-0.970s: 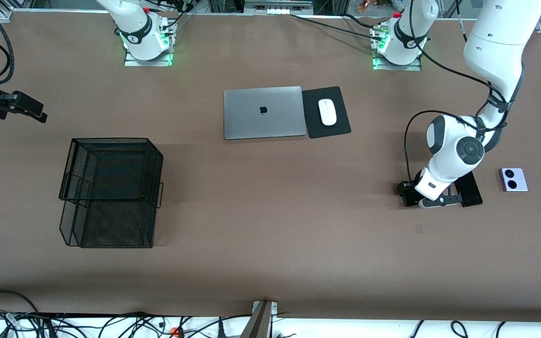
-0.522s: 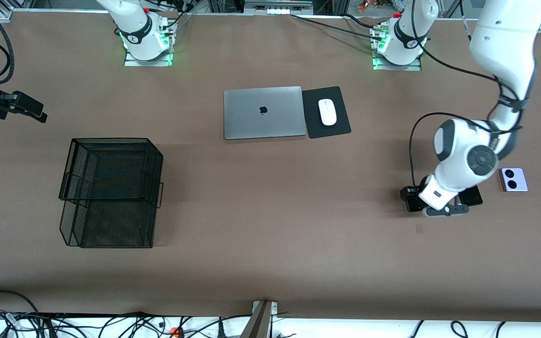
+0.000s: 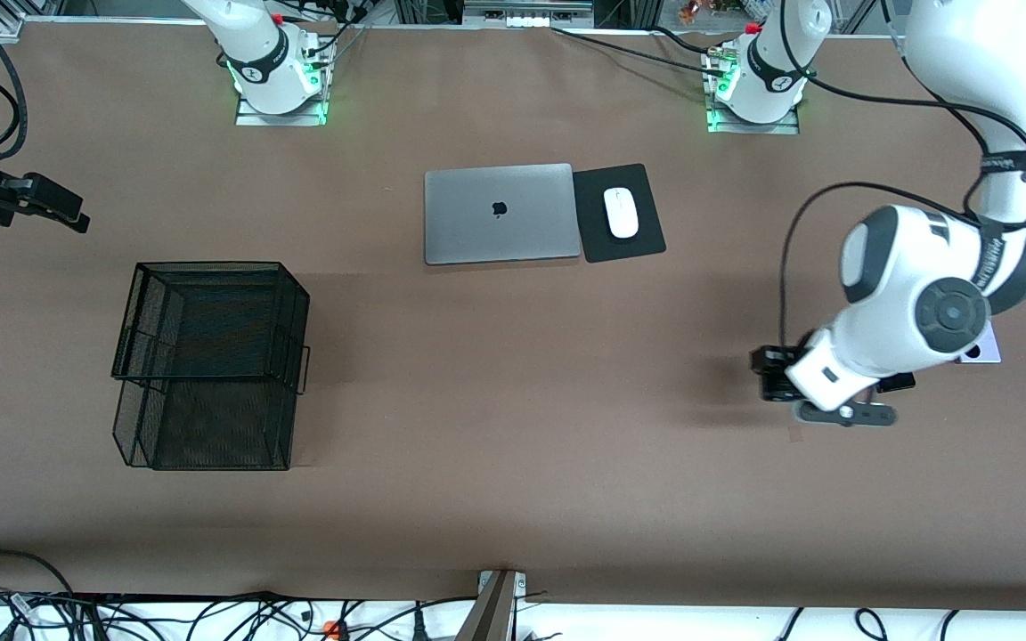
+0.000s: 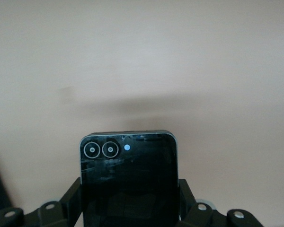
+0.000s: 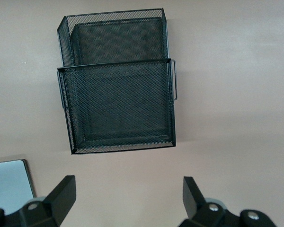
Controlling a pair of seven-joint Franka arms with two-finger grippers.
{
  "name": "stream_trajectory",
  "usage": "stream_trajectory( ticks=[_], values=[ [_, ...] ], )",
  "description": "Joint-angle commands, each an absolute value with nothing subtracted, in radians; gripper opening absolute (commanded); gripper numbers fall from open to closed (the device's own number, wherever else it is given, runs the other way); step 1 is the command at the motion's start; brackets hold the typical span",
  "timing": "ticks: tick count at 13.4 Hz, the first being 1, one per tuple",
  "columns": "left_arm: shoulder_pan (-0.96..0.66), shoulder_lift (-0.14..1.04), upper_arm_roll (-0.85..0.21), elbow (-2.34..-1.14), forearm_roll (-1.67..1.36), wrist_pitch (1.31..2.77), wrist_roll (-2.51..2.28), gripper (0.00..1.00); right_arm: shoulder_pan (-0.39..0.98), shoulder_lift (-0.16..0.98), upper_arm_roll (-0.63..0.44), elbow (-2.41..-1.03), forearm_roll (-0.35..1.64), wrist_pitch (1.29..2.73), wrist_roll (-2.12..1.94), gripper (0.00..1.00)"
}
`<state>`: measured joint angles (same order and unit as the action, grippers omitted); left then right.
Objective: Place phones with both arms
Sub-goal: 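Lift the black flip phone off the table with the left gripper, then carry the flip phone beside the laptop and open the left gripper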
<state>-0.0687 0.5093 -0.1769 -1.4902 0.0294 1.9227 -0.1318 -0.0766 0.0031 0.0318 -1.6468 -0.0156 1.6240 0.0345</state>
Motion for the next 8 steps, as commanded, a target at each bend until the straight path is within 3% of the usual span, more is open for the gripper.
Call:
stream_trajectory(
  ticks=[1,5,8],
  values=[
    [-0.176,0.547,-0.192,-1.424,0.029,1.894,-0.158,0.37,-0.078,-0.002,0.034,-1.641,-0.005,1.617,0.04,1.0],
    [-0.358,0.699,-0.193,-1.266,0.028,1.966,-0.218,0.38,-0.078,-0.002,0.034,-1.641,-0.003,1.617,0.04,1.0],
    [-0.471,0.791,-0.186,-1.244,0.034,2.089,-0.357,0.39,-0.078,-0.002,0.034,-1.641,-0.005,1.617,0.04,1.0]
  ],
)
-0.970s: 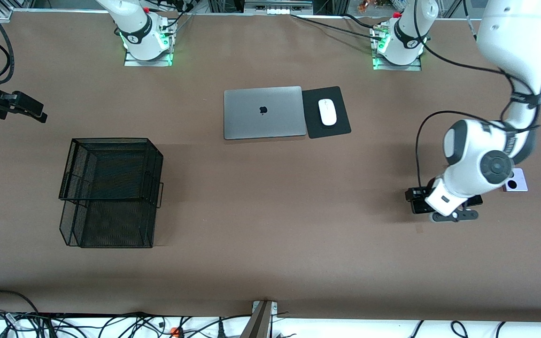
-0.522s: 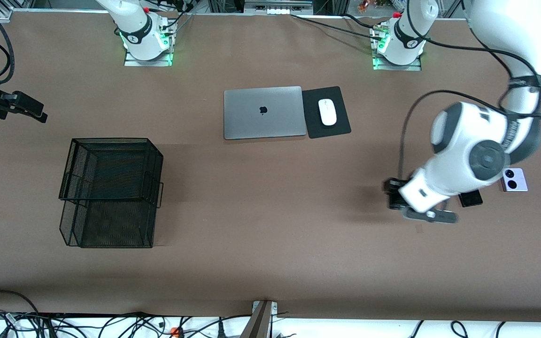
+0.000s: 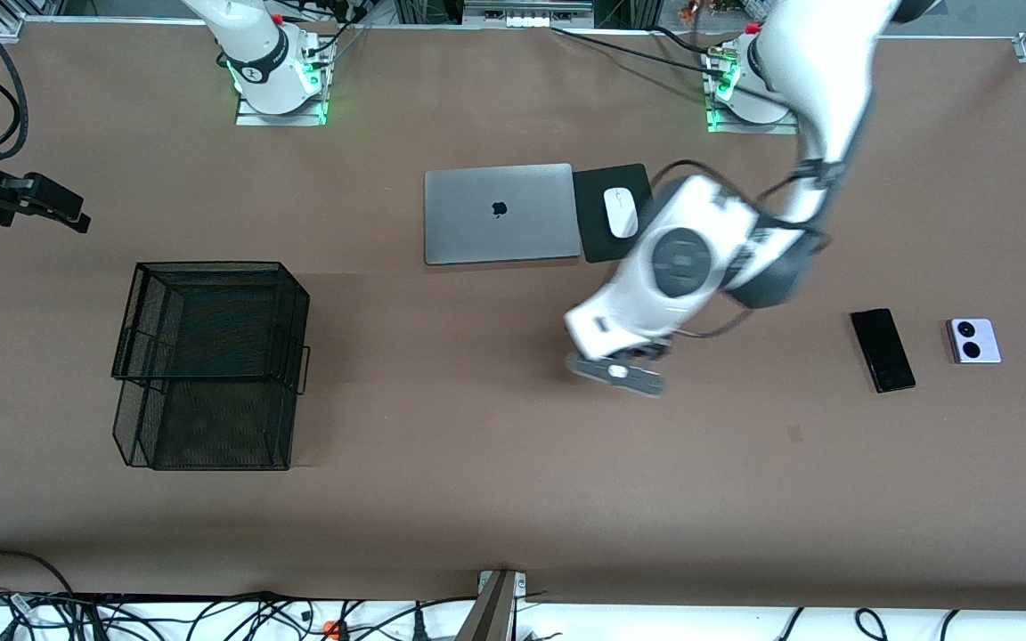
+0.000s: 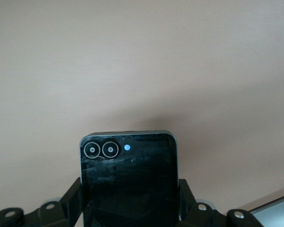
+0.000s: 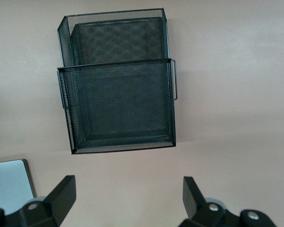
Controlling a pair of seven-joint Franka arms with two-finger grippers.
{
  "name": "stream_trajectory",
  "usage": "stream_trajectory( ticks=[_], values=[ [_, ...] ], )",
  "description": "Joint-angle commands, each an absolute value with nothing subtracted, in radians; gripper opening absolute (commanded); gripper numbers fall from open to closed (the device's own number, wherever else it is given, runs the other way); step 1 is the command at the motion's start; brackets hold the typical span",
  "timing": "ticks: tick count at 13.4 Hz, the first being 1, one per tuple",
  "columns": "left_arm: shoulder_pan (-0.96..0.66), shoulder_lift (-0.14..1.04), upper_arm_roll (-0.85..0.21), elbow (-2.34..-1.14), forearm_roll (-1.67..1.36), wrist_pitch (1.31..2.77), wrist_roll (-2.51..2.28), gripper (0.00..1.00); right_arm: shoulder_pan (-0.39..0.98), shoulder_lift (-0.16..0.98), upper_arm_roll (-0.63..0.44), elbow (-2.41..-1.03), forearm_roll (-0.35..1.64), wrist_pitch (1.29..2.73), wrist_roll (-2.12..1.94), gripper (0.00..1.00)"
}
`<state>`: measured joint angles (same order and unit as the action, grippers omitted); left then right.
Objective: Place phones with both arms
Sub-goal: 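Carry the flip phone beside the laptop and open the left gripper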
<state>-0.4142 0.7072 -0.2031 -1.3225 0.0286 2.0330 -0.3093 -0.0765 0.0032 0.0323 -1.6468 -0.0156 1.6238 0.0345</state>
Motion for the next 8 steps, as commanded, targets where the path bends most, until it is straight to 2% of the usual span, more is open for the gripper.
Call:
stream_trajectory(
  ticks=[1,3,8],
  values=[
    [-0.492,0.826,-0.186,-1.247,0.031,2.141,-0.36,0.39,-0.078,-0.002,0.034,-1.641,-0.005,1.617,0.04,1.0],
    [-0.543,0.88,-0.189,-1.252,0.029,2.201,-0.364,0.39,-0.078,-0.002,0.034,-1.641,-0.005,1.617,0.04,1.0],
    [-0.662,0.925,-0.183,-1.275,0.043,2.207,-0.438,0.42,-0.078,0.0,0.035,-1.641,-0.005,1.617,0.04,1.0]
  ],
)
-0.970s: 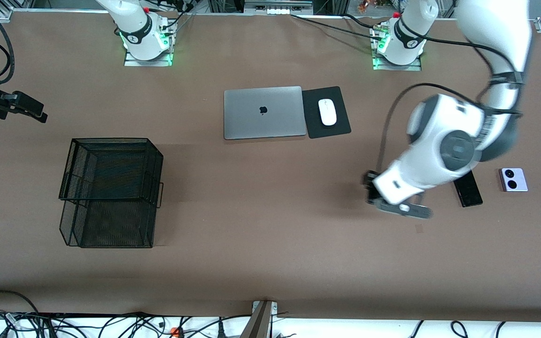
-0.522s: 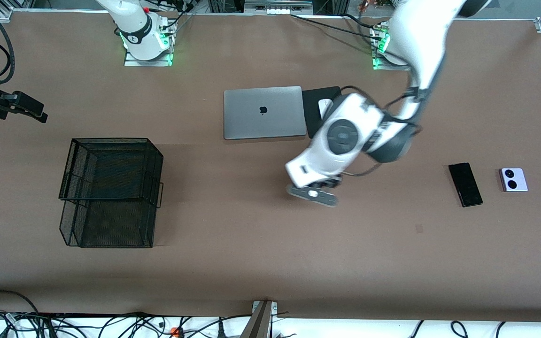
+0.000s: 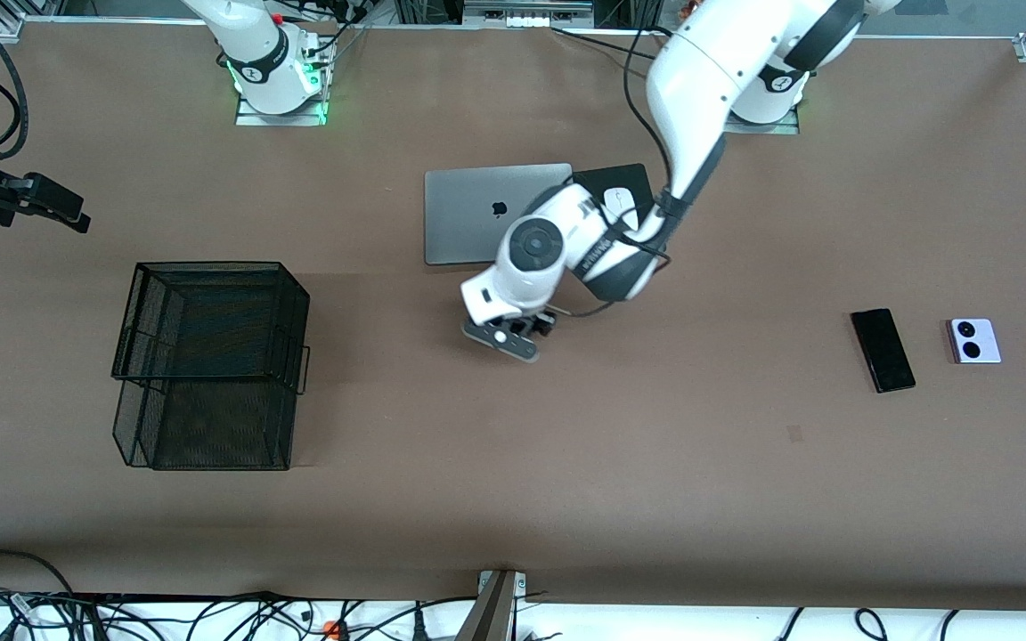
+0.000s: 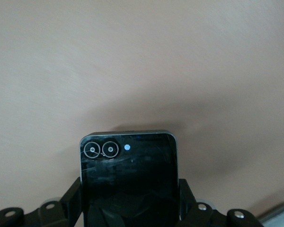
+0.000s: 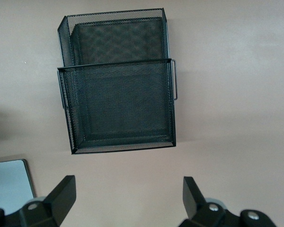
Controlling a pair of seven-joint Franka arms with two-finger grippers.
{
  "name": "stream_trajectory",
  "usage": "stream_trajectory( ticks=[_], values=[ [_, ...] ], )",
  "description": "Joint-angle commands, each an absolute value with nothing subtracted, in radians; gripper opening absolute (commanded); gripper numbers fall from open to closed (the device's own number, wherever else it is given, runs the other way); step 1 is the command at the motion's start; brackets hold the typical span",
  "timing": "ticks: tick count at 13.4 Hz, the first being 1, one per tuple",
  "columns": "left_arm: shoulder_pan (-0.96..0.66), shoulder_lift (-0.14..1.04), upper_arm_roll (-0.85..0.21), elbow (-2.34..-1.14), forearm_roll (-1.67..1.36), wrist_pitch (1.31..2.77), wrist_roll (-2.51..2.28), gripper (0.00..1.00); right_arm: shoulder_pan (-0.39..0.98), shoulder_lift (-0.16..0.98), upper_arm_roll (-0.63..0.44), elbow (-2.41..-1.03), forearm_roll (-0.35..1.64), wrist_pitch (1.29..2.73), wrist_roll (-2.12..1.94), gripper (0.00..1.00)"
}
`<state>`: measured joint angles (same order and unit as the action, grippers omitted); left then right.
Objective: Place phones with both arms
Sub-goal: 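Carry the flip phone beside the laptop and open the left gripper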
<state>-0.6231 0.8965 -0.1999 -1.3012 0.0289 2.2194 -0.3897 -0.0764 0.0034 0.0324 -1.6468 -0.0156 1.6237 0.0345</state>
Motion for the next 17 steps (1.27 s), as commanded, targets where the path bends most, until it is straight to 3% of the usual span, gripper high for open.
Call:
stream_trajectory(
  ticks=[1,6,7,8,11,17],
  values=[
    [-0.673,0.939,-0.178,-1.273,0.043,2.23,-0.486,0.43,-0.078,0.0,0.035,-1.641,-0.005,1.617,0.04,1.0],
    [-0.675,0.989,-0.173,-1.275,0.046,2.356,-0.572,0.5,-0.078,0.002,0.035,-1.641,-0.005,1.617,0.04,1.0],
    [-0.675,0.986,-0.17,-1.275,0.045,2.356,-0.574,0.61,-0.078,0.0,0.035,-1.641,-0.003,1.617,0.04,1.0],
    [-0.67,0.983,-0.169,-1.275,0.046,2.355,-0.574,1.0,-0.078,0.0,0.035,-1.641,-0.005,1.617,0.04,1.0],
    [-0.644,0.93,-0.169,-1.275,0.044,2.289,-0.578,1.0,-0.078,0.0,0.035,-1.641,-0.005,1.617,0.04,1.0],
    [-0.52,0.678,-0.17,-1.264,0.046,1.854,-0.569,1.0,-0.077,0.002,0.038,-1.643,-0.005,1.617,0.023,1.0]
  ],
)
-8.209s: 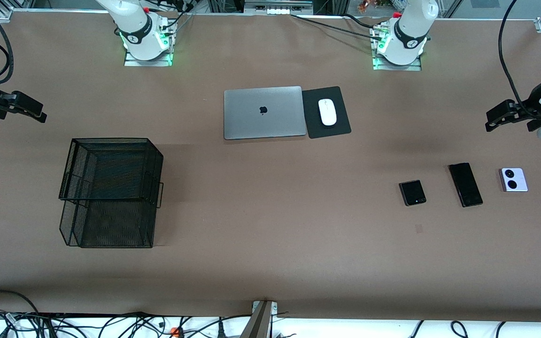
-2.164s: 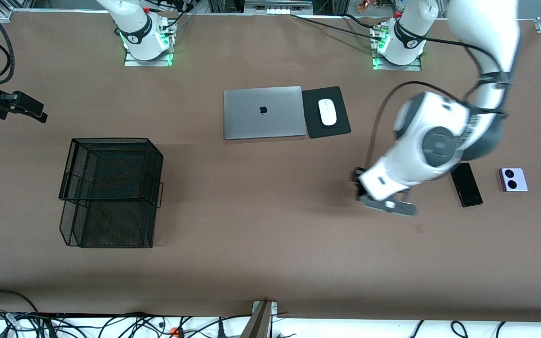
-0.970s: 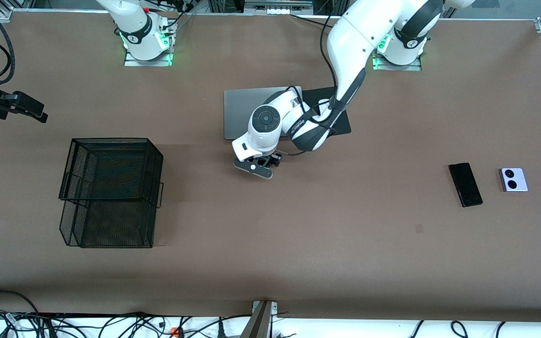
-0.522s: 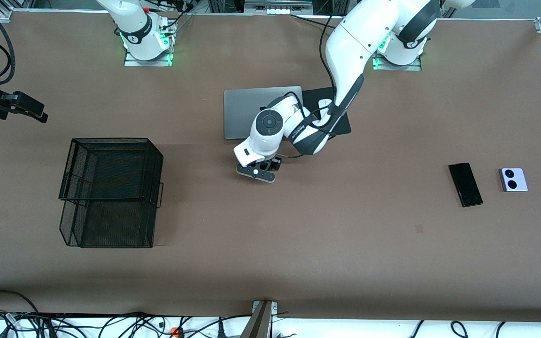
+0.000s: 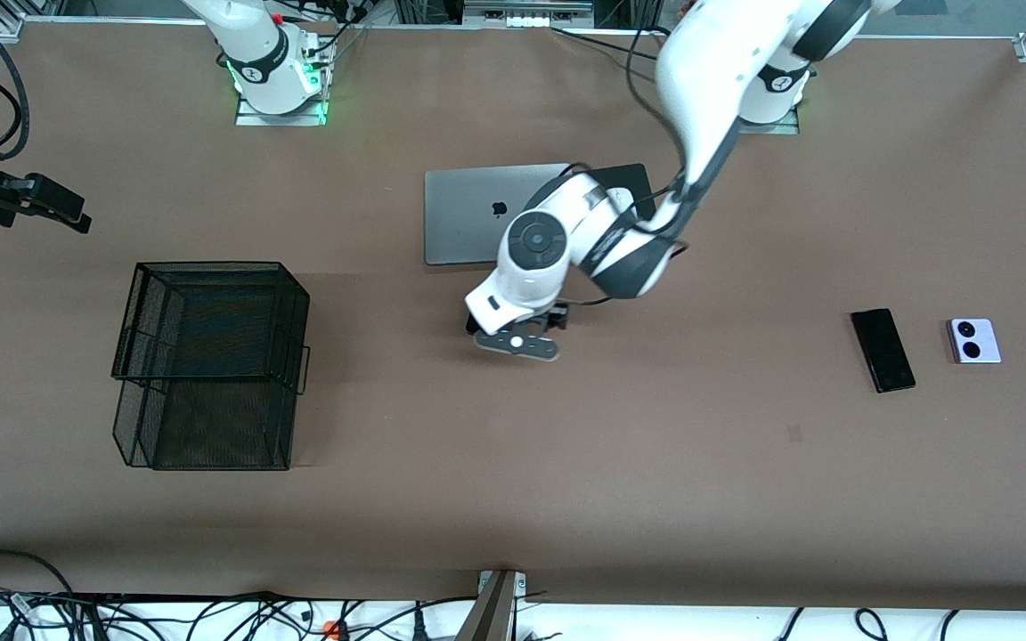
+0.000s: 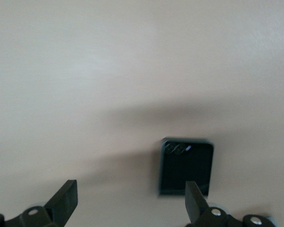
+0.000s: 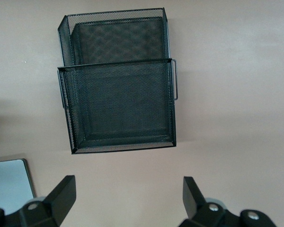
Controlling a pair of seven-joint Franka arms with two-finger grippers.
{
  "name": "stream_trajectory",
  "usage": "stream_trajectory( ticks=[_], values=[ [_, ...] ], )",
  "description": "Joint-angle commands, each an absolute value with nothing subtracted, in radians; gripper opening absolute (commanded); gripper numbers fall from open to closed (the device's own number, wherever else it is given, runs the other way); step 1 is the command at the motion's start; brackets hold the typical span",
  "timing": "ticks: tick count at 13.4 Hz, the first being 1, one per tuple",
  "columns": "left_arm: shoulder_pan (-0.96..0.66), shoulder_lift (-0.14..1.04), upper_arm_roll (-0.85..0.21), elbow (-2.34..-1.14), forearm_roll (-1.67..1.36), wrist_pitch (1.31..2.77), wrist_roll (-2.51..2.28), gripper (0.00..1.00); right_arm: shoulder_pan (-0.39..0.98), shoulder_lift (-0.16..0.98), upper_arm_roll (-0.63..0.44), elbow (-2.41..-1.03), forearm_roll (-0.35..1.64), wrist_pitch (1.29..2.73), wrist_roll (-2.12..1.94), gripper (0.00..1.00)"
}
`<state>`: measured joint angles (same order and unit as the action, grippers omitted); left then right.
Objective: Place phones with both arms
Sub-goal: 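Carry the flip phone beside the laptop and open the left gripper, then retract the left gripper while the right gripper reaches the flip phone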
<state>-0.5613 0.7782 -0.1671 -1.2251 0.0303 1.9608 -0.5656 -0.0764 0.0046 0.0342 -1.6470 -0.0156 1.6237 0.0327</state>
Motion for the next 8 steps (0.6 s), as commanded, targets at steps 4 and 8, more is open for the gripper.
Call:
stream_trajectory(
  ticks=[4,8],
  values=[
    [-0.388,0.551,-0.166,-1.27,0.116,1.653,-0.548,1.0,0.018,0.017,0.057,-1.644,-0.002,1.617,0.139,1.0],
    [-0.238,0.419,-0.166,-1.267,0.143,1.496,-0.272,1.0,0.234,0.075,0.058,-1.641,0.002,1.698,0.475,1.0]
  ],
)
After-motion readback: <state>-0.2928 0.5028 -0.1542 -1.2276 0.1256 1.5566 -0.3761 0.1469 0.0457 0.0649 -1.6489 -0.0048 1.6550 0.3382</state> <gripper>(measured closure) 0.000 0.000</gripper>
